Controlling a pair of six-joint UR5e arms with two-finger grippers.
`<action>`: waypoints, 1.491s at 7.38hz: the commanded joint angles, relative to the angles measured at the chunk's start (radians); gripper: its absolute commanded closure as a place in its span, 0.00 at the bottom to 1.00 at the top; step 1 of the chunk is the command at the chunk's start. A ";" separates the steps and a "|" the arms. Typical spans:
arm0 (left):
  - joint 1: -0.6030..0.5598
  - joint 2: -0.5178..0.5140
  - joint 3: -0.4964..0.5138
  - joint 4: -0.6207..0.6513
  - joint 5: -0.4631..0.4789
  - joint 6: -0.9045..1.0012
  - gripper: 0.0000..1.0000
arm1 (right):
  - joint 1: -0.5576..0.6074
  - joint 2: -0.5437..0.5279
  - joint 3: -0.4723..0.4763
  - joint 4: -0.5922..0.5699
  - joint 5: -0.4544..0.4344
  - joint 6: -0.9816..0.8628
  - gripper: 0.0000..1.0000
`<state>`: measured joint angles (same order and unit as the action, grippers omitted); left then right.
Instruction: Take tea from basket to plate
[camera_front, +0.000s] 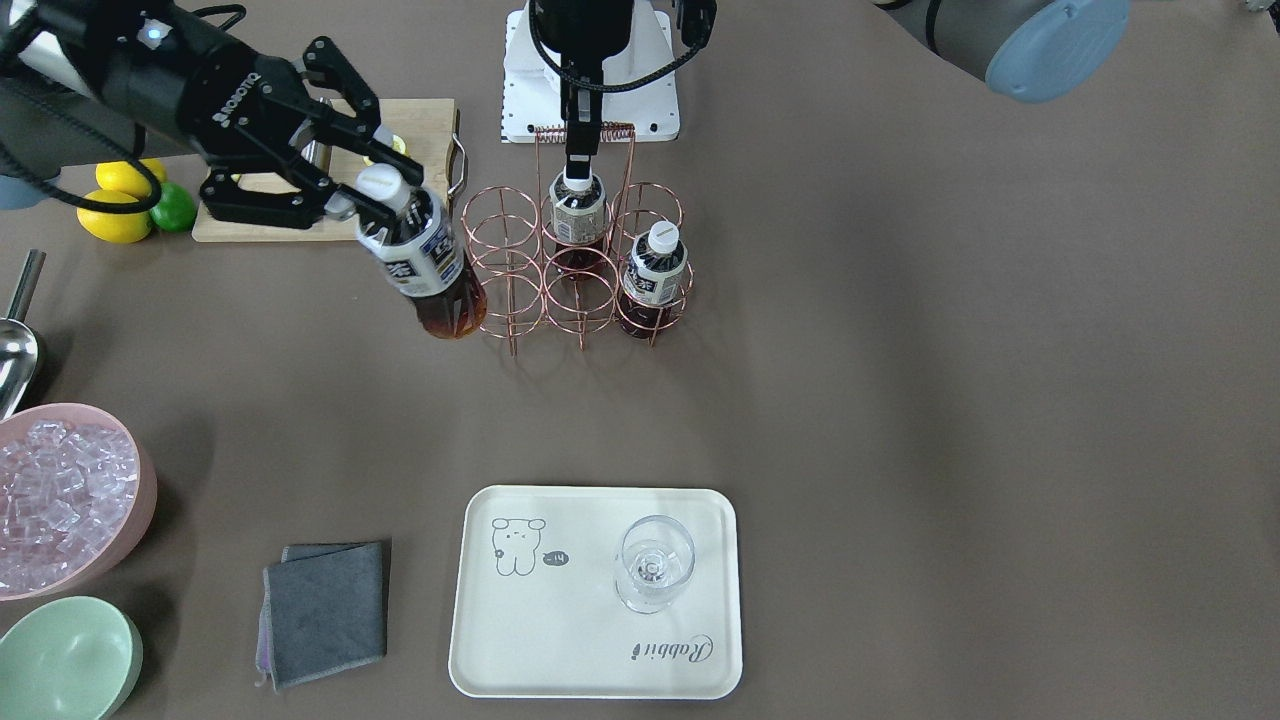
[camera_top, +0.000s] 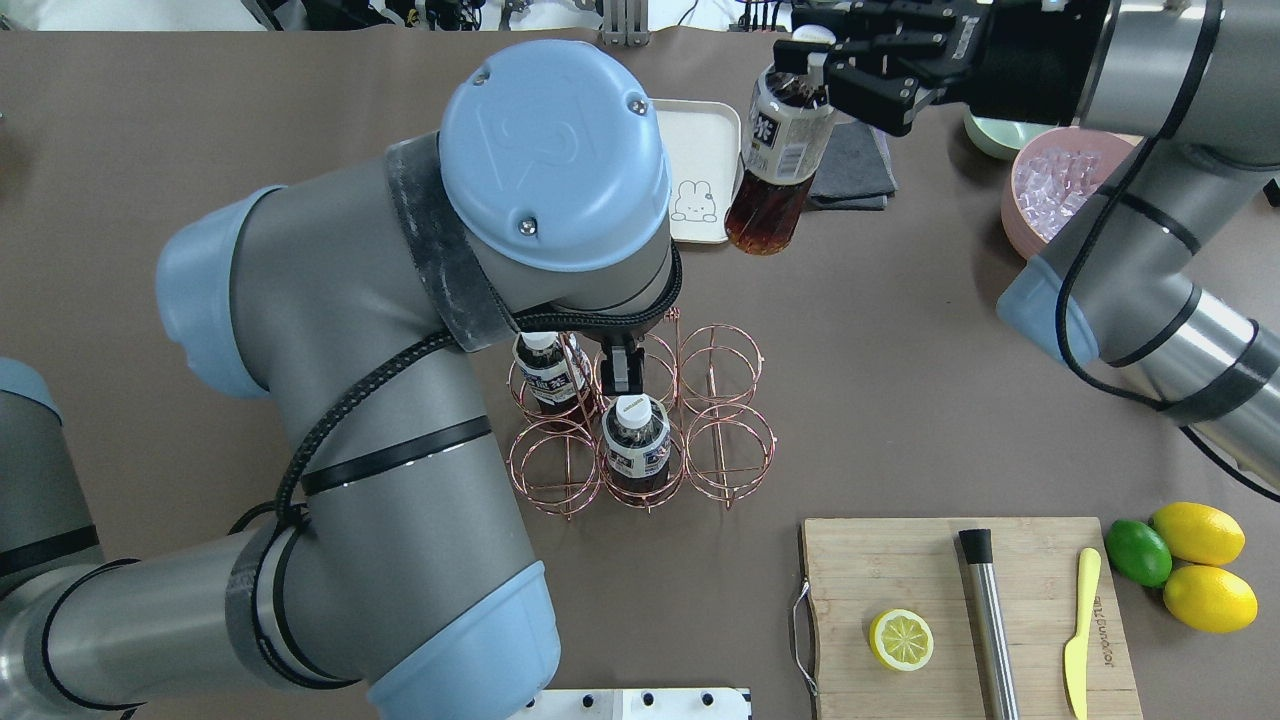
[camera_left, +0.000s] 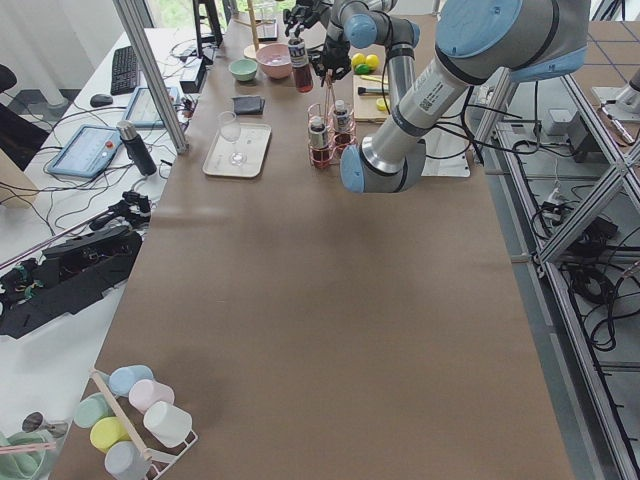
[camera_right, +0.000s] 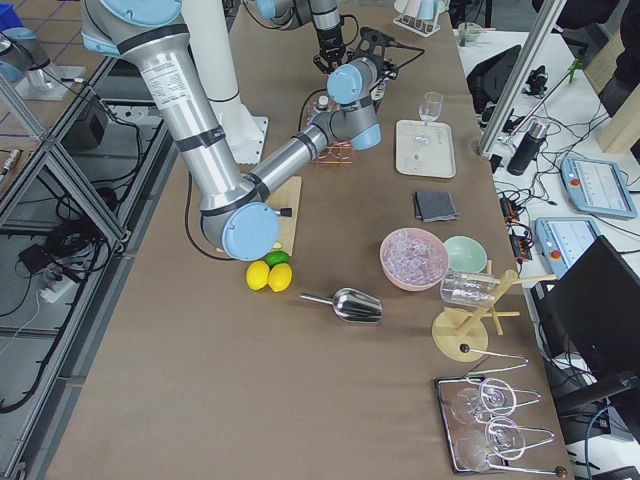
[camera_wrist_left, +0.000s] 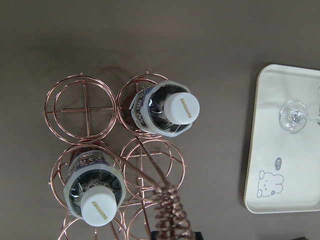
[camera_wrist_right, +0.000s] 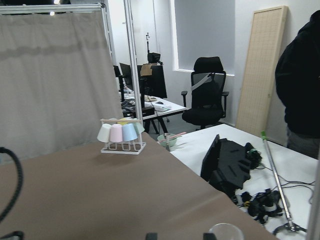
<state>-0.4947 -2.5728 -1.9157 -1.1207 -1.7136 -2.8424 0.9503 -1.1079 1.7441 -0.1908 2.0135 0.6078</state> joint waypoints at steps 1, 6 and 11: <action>-0.085 -0.021 -0.019 0.063 -0.012 0.009 1.00 | 0.096 0.077 -0.172 -0.006 -0.033 -0.046 1.00; -0.390 0.072 -0.074 0.099 -0.286 0.205 1.00 | -0.012 0.315 -0.624 0.123 -0.368 -0.062 1.00; -0.485 0.256 -0.120 0.087 -0.279 0.530 1.00 | -0.168 0.336 -0.805 0.287 -0.564 -0.062 1.00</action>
<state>-0.9363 -2.3613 -2.0243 -1.0334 -1.9955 -2.4137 0.8294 -0.7712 0.9818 0.0568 1.5046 0.5461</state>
